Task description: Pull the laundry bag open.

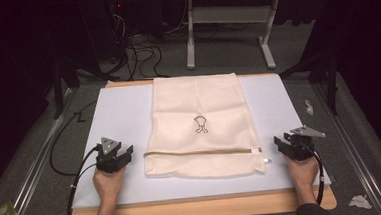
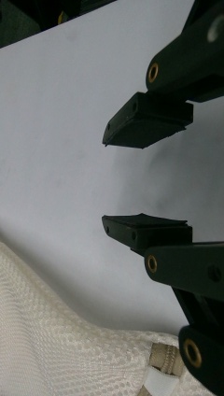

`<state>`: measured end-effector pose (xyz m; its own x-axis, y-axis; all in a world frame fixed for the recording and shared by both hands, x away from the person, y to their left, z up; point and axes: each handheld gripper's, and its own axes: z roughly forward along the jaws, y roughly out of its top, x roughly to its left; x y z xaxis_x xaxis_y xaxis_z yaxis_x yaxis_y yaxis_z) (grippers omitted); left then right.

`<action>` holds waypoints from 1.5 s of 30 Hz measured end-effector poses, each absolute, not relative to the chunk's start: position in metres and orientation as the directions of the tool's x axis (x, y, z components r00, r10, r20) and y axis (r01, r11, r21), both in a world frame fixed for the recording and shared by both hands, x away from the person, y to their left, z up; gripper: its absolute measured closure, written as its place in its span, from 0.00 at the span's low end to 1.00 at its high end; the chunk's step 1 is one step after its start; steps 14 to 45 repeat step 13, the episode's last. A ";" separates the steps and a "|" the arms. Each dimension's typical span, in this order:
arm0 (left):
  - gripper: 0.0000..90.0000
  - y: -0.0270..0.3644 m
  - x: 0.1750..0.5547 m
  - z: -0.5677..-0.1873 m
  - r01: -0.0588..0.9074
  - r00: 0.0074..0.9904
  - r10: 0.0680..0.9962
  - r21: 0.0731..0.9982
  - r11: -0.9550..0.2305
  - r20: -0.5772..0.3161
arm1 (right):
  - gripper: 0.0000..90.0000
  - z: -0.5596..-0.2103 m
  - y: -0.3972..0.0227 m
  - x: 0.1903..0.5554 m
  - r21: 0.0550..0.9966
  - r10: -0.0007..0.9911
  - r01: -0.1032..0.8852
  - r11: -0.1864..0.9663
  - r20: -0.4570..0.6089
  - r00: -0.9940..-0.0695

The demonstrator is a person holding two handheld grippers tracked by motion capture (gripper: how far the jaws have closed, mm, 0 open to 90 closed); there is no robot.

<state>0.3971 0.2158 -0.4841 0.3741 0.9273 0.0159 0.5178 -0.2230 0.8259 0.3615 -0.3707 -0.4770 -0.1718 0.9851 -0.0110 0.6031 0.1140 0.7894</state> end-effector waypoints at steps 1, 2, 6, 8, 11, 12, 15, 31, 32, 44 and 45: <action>0.54 0.216 0.397 -0.484 0.515 0.376 0.927 0.827 -0.225 0.018 | 0.61 -0.477 -0.371 0.361 0.789 0.986 0.603 0.112 -0.011 -0.169; 0.54 0.215 0.396 -0.484 0.510 0.377 0.926 0.829 -0.228 0.022 | 0.60 -0.477 -0.371 0.361 0.791 0.986 0.602 0.110 -0.010 -0.167; 0.53 0.215 0.395 -0.484 0.498 0.379 0.925 0.835 -0.235 0.034 | 0.60 -0.477 -0.370 0.361 0.790 0.984 0.600 0.126 -0.024 -0.175; 0.53 0.214 0.394 -0.484 0.496 0.381 0.924 0.835 -0.237 0.036 | 0.60 -0.477 -0.369 0.361 0.788 0.985 0.603 0.124 -0.023 -0.172; 0.53 0.214 0.394 -0.484 0.495 0.382 0.923 0.836 -0.237 0.035 | 0.59 -0.477 -0.369 0.361 0.789 0.985 0.602 0.123 -0.023 -0.172; 0.53 0.214 0.394 -0.484 0.496 0.382 0.924 0.835 -0.237 0.035 | 0.59 -0.477 -0.370 0.361 0.789 0.985 0.602 0.125 -0.025 -0.173; 0.52 0.214 0.394 -0.484 0.498 0.381 0.924 0.835 -0.236 0.034 | 0.58 -0.477 -0.370 0.362 0.787 0.985 0.605 0.123 -0.022 -0.172; 0.52 0.214 0.394 -0.484 0.498 0.381 0.924 0.835 -0.236 0.034 | 0.58 -0.477 -0.370 0.362 0.787 0.985 0.605 0.123 -0.022 -0.172; 0.52 0.214 0.394 -0.484 0.498 0.381 0.924 0.835 -0.236 0.034 | 0.58 -0.477 -0.370 0.362 0.787 0.985 0.605 0.123 -0.022 -0.172; 0.52 0.214 0.394 -0.484 0.498 0.381 0.924 0.835 -0.236 0.034 | 0.58 -0.477 -0.370 0.362 0.787 0.985 0.605 0.123 -0.022 -0.172; 0.52 0.214 0.394 -0.484 0.498 0.381 0.924 0.835 -0.236 0.034 | 0.58 -0.477 -0.370 0.362 0.787 0.985 0.605 0.123 -0.022 -0.172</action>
